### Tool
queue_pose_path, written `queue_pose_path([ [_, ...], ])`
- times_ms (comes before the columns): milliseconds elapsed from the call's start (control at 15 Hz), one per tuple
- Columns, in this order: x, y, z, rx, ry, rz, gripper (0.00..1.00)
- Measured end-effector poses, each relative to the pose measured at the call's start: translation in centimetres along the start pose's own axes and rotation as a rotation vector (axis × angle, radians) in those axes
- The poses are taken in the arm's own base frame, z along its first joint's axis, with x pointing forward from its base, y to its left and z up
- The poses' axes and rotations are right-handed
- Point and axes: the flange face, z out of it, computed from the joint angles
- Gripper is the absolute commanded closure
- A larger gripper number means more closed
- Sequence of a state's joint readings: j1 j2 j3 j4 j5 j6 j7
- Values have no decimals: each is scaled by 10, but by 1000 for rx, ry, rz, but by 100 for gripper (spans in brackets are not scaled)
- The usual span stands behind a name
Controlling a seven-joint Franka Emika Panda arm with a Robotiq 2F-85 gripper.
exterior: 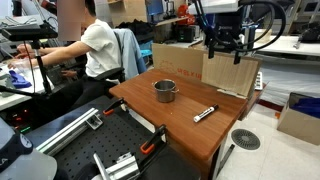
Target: Remove the marker from the pot and put it on the table
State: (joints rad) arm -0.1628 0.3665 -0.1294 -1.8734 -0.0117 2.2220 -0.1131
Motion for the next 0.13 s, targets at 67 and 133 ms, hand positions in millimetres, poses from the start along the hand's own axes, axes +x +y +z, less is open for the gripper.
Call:
queue_pose_path([
  [67, 0, 0, 0, 0, 0, 0, 0],
  [133, 0, 0, 0, 0, 0, 0, 0],
])
